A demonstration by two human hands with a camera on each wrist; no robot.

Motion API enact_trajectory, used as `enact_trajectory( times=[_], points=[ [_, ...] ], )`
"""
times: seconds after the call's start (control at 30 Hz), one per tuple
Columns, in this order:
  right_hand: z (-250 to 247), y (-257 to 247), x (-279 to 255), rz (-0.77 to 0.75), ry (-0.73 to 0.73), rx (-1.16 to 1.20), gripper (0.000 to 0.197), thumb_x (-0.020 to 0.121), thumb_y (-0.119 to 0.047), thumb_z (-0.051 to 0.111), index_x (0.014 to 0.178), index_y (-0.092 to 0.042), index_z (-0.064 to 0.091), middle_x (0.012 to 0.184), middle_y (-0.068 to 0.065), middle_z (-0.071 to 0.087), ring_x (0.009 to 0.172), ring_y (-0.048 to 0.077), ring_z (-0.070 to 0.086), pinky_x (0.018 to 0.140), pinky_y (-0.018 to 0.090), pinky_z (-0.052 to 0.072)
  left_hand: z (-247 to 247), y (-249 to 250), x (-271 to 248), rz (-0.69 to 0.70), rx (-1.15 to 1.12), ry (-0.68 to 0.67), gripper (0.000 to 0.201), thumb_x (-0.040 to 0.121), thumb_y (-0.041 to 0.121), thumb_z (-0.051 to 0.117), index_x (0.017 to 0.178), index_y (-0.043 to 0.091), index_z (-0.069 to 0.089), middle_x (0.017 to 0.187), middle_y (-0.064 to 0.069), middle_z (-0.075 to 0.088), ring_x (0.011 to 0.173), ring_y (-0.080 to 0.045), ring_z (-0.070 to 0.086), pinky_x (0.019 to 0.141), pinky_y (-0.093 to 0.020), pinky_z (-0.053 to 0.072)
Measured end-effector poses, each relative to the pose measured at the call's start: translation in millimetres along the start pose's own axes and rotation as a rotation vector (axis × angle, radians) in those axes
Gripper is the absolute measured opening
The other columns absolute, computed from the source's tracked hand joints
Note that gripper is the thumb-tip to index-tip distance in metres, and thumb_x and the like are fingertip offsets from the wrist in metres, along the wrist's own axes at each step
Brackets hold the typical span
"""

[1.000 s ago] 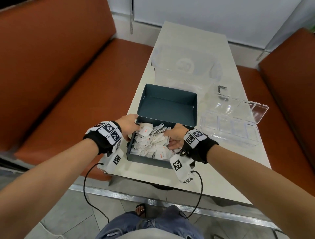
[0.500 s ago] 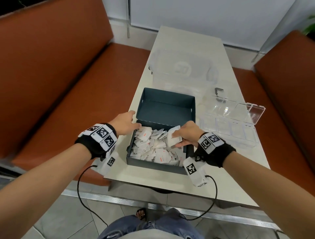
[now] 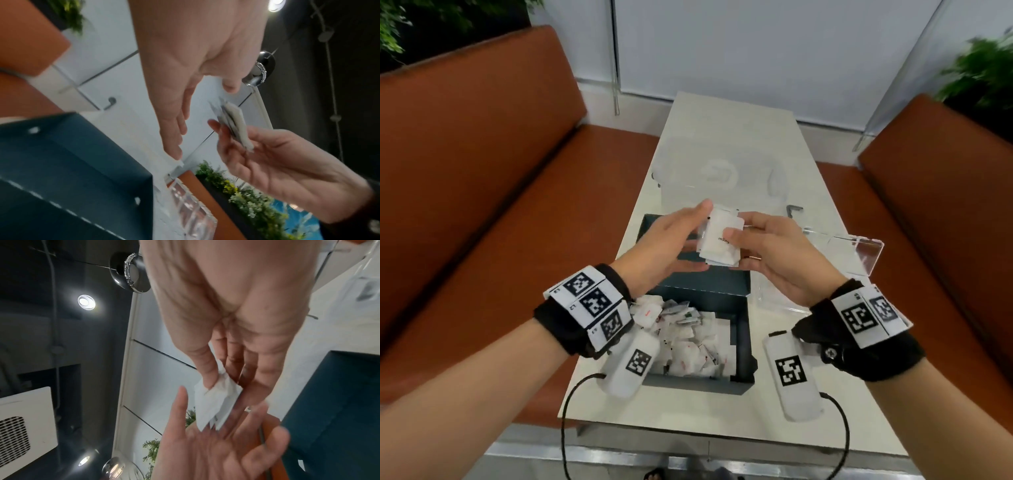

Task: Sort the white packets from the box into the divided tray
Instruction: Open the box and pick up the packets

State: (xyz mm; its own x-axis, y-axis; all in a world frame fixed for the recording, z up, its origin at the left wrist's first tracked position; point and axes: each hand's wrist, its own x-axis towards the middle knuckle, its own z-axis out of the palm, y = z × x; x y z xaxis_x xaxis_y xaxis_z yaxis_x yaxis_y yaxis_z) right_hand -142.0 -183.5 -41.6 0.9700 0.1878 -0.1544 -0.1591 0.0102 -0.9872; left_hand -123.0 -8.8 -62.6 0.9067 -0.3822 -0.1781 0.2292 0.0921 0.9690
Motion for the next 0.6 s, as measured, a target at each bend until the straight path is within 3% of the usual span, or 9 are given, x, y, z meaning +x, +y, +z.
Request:
enact_trajectory(
  times=[0.07, 0.17, 0.23, 0.3, 0.4, 0.5, 0.6],
  points=[
    [2, 1, 0, -0.046, 0.066, -0.043, 0.017, 0.092, -0.01, 0.061, 0.109, -0.009, 0.064, 0.097, 0.01, 0.073, 0.087, 0.02, 0.071, 0.07, 0.029, 0.057, 12, 3, 1, -0.071, -0.16, -0.099, 0.044, 0.095, 0.05, 0.047, 0.125, 0.02, 0.059, 0.119, -0.011, 0.068, 0.109, -0.028, 0.066, 0.089, -0.049, 0.055],
    [1, 6, -3, -0.069, 0.141, 0.003, 0.018, 0.092, -0.008, 0.061, 0.109, -0.005, 0.063, 0.1, 0.015, 0.071, 0.093, 0.028, 0.07, 0.078, 0.039, 0.059, 25, 1, 3, -0.129, -0.386, -0.196, 0.039, 0.1, 0.033, 0.044, 0.131, 0.013, 0.055, 0.127, -0.021, 0.061, 0.106, -0.036, 0.065, 0.086, -0.055, 0.054],
    [-4, 8, -5, -0.098, 0.184, -0.07, 0.019, 0.089, -0.007, 0.065, 0.107, -0.012, 0.064, 0.094, 0.008, 0.07, 0.088, 0.025, 0.071, 0.071, 0.032, 0.06, 29, -1, 7, -0.133, -0.449, -0.198, 0.034, 0.102, 0.018, 0.039, 0.132, 0.011, 0.054, 0.126, -0.021, 0.062, 0.105, -0.038, 0.066, 0.083, -0.055, 0.055],
    [-14, 7, -5, -0.146, 0.242, -0.287, 0.03, 0.083, -0.013, 0.072, 0.108, -0.024, 0.061, 0.09, -0.002, 0.063, 0.077, 0.016, 0.069, 0.064, 0.024, 0.057, 32, -1, 11, -0.125, -0.432, -0.176, 0.031, 0.102, 0.01, 0.04, 0.13, 0.01, 0.053, 0.122, -0.02, 0.065, 0.105, -0.038, 0.066, 0.08, -0.052, 0.057],
    [-31, 6, -6, -0.201, 0.2, -0.515, 0.043, 0.077, -0.021, 0.077, 0.115, -0.032, 0.058, 0.096, -0.004, 0.06, 0.074, 0.014, 0.065, 0.069, 0.027, 0.056, 36, -1, 18, -0.086, -0.293, -0.108, 0.03, 0.099, 0.009, 0.049, 0.129, 0.007, 0.052, 0.118, -0.016, 0.068, 0.103, -0.031, 0.069, 0.077, -0.043, 0.059],
    [-46, 4, -4, -0.209, 0.163, -0.517, 0.041, 0.074, -0.021, 0.08, 0.108, -0.035, 0.061, 0.088, -0.007, 0.061, 0.067, 0.005, 0.063, 0.06, 0.019, 0.051, 44, 0, 23, -0.074, -0.203, -0.097, 0.034, 0.095, 0.011, 0.057, 0.128, 0.008, 0.054, 0.116, -0.012, 0.07, 0.102, -0.027, 0.069, 0.076, -0.039, 0.06],
    [-62, 2, -2, -0.202, 0.174, -0.486, 0.037, 0.075, -0.018, 0.08, 0.098, -0.039, 0.061, 0.082, -0.002, 0.064, 0.062, 0.005, 0.064, 0.055, 0.021, 0.053, 55, 3, 31, -0.109, -0.174, -0.12, 0.034, 0.094, 0.015, 0.06, 0.127, 0.01, 0.057, 0.117, -0.012, 0.069, 0.105, -0.028, 0.068, 0.079, -0.039, 0.06]
  ],
)
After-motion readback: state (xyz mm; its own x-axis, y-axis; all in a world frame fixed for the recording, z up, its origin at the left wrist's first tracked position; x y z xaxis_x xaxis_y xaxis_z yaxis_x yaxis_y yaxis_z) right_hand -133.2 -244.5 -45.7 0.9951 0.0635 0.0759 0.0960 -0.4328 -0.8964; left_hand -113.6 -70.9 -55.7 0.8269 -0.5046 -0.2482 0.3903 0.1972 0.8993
